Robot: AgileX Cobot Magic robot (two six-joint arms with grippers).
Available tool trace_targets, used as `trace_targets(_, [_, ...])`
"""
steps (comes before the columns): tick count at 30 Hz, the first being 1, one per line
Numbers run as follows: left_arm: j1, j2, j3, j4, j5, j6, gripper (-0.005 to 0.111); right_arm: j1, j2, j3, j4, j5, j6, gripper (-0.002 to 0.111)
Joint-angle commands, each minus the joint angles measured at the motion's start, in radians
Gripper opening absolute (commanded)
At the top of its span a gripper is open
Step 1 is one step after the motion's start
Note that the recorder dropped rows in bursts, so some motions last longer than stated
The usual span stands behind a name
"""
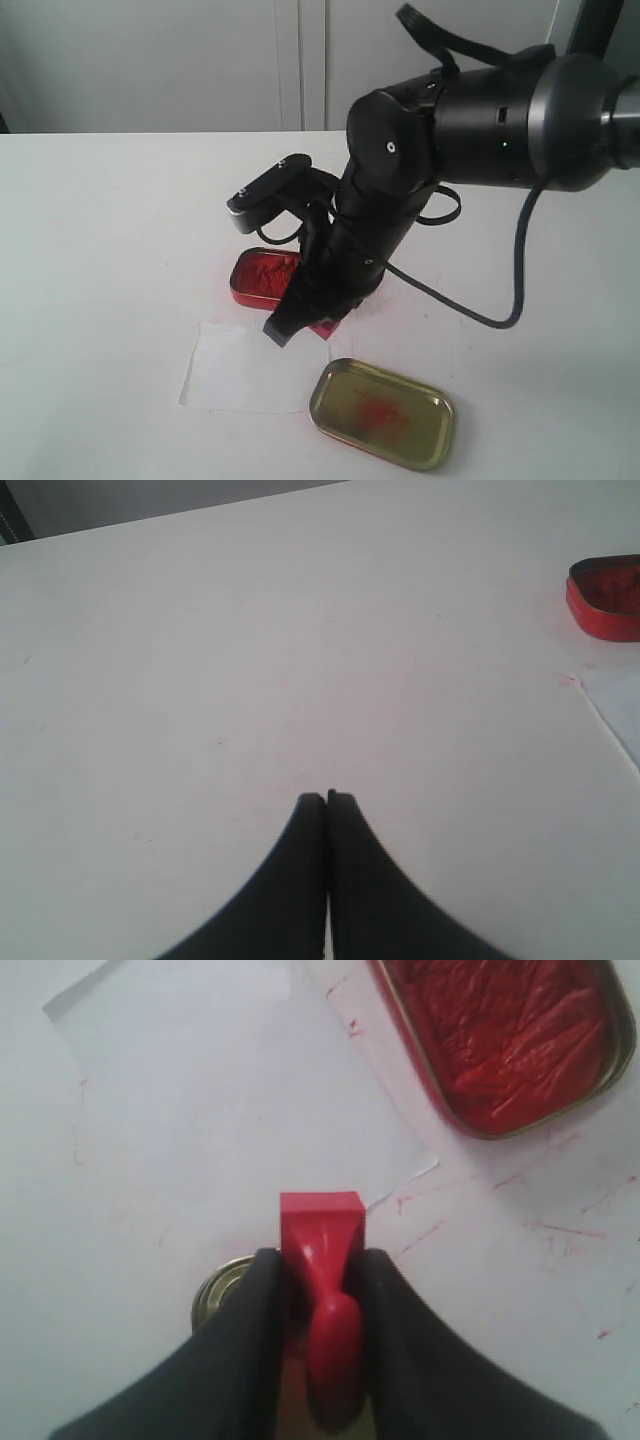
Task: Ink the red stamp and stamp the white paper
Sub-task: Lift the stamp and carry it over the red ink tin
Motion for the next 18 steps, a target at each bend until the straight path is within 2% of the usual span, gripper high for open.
trace_targets(1, [0.002, -0.003, 0.003, -0.003, -0.003, 0.003, 0.000, 0.002, 0.032, -0.055, -0.021, 0.001, 0.024, 0.000])
trace_targets(18, [0.002, -0.003, 0.003, -0.003, -0.003, 0.003, 0.000, -0.013, 0.259, -0.342, -0.146, 0.138, 0.188, 0.000])
